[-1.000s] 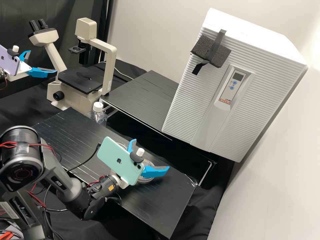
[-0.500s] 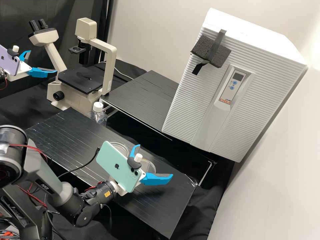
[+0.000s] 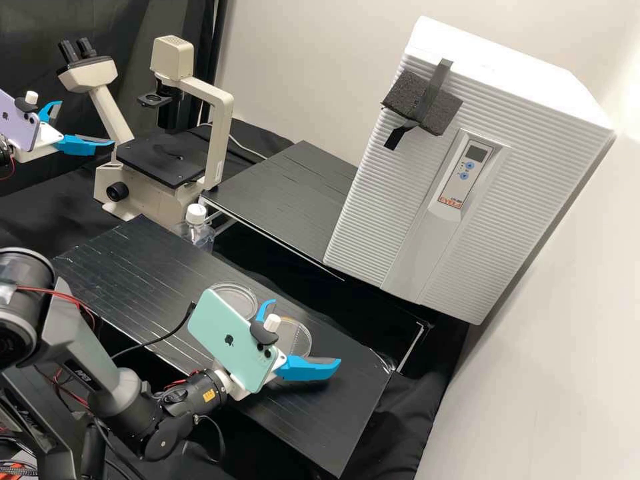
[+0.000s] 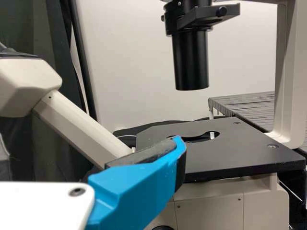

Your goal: Close the petri dish lid.

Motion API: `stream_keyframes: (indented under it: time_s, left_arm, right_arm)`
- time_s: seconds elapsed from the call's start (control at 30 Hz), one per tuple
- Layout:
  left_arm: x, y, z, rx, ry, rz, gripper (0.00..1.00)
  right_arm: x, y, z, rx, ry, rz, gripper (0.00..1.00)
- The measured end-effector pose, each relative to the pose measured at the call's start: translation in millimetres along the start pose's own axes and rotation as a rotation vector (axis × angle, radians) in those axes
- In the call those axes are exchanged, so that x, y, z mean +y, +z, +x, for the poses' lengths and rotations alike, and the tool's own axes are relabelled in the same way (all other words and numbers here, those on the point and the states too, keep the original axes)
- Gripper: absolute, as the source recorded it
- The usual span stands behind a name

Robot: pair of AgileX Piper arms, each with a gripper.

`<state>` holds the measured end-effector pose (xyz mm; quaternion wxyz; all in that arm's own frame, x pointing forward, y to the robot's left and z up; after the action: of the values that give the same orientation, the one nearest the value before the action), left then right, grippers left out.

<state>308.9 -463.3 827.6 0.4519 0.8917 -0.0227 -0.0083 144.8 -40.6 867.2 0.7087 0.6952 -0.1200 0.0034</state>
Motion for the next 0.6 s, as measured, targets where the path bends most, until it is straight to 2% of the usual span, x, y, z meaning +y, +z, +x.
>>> stream_keyframes:
  time_s: [0.07, 0.27, 0.6]
  left_arm:
    - [0.0, 0.0, 0.0, 0.000, 0.000, 0.000, 1.00]
    - [0.0, 0.0, 0.0, 0.000, 0.000, 0.000, 1.00]
    - [0.0, 0.0, 0.0, 0.000, 0.000, 0.000, 1.00]
  right_arm:
    - [-0.7, 2.4, -2.5, -0.008, -0.015, -0.012, 1.00]
    - [1.1, 2.7, -5.1, -0.005, -0.017, -0.008, 1.00]
    - [2.1, 0.9, -9.1, 0.007, -0.034, -0.033, 1.00]
